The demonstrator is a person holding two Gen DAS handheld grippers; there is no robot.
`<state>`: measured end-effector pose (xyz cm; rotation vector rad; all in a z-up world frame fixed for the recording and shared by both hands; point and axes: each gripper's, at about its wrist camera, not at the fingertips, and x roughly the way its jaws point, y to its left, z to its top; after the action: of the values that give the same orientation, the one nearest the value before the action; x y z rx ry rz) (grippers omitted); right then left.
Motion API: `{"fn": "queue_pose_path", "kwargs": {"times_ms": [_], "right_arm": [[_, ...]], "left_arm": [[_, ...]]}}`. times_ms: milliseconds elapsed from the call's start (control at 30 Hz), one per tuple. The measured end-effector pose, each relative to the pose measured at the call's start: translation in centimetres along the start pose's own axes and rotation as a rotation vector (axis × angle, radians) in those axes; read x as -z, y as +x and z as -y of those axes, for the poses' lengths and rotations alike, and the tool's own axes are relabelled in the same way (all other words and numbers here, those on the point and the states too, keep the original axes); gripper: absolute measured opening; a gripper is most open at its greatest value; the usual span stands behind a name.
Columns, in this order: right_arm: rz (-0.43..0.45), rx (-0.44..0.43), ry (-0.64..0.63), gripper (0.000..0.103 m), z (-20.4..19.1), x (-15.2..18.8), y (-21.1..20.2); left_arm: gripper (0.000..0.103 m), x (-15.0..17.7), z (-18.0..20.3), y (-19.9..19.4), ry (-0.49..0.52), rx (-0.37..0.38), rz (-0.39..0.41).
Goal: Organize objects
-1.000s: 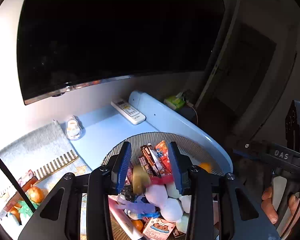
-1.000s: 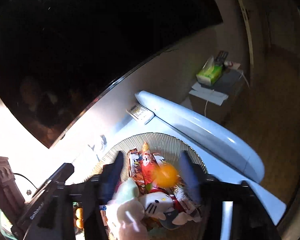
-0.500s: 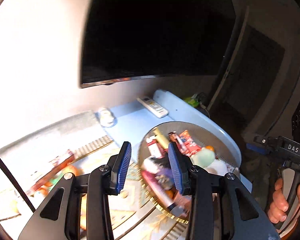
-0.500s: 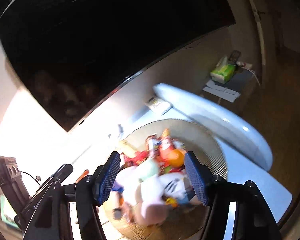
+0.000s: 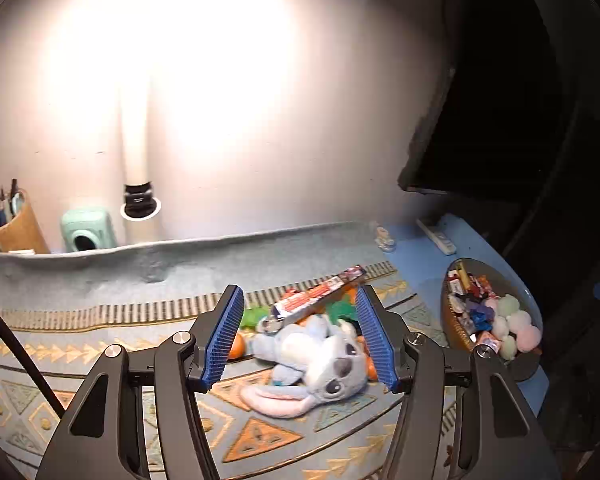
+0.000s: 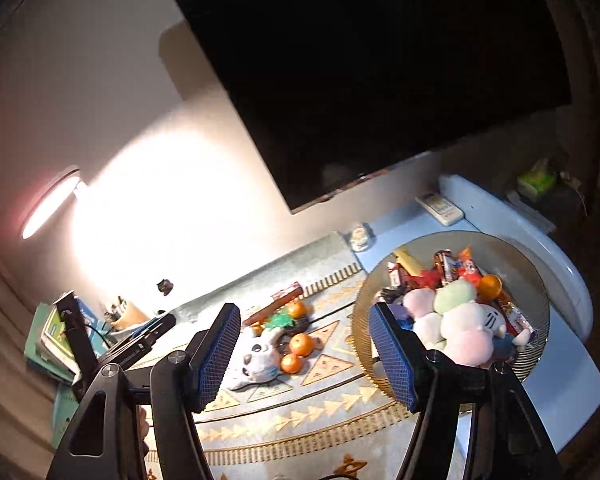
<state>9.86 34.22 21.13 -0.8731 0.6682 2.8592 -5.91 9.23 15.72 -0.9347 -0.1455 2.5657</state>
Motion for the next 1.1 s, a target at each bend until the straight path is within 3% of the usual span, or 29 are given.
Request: {"fn": "queue_pose_path", "kwargs": {"times_ms": [200, 300, 367, 400, 433, 533, 667, 1000, 1067, 1100], "right_arm": [[-0.074, -0.239, 0.008, 0.065, -4.7, 0.3, -2.6], [-0.049, -0.307, 0.006, 0.067, -5.8, 0.2, -4.6], [-0.023, -0.301, -0.019, 0.078, -6.4, 0.0, -5.1], [-0.010, -0.287, -0.031, 0.095, -6.6, 0.0, -4.9], [0.003, -0.259, -0.036, 0.103, -6.7, 0.1, -4.4], [-0.051, -0.144, -0.055, 0.103, -6.3, 1.1, -0.8], [-0.150, -0.087, -0.057, 0.103, -5.5, 2.8, 4.5], [-0.286, 0.012, -0.069, 0.103, -3.5, 4.5, 13.6], [-0.320, 0.018, -0.083, 0.103, -3.6, 5.1, 15.2], [-0.333, 0.027, -0.090, 0.103, -3.6, 5.4, 15.9]], "left_arm": [[0.056, 2.0, -4.4, 2.5, 0.020, -0.152, -0.079], [0.056, 3.4, -5.5, 4.1, 0.049, -0.184, -0.123], [0.056, 4.3, -5.2, 5.6, 0.099, -0.204, -0.128], [0.056, 4.6, -5.1, 6.4, 0.128, -0.215, -0.128], [0.056, 5.0, -5.0, 7.2, 0.154, -0.220, -0.131], [0.056, 5.8, -4.9, 9.1, 0.211, -0.208, -0.152], [0.056, 6.0, -5.3, 10.7, 0.228, -0.157, -0.157], [0.054, 6.1, -4.6, 11.8, 0.282, -0.070, -0.163], [0.049, 6.2, -4.4, 12.1, 0.291, -0.056, -0.180], [0.042, 6.2, -4.4, 12.3, 0.289, -0.036, -0.197]]}}
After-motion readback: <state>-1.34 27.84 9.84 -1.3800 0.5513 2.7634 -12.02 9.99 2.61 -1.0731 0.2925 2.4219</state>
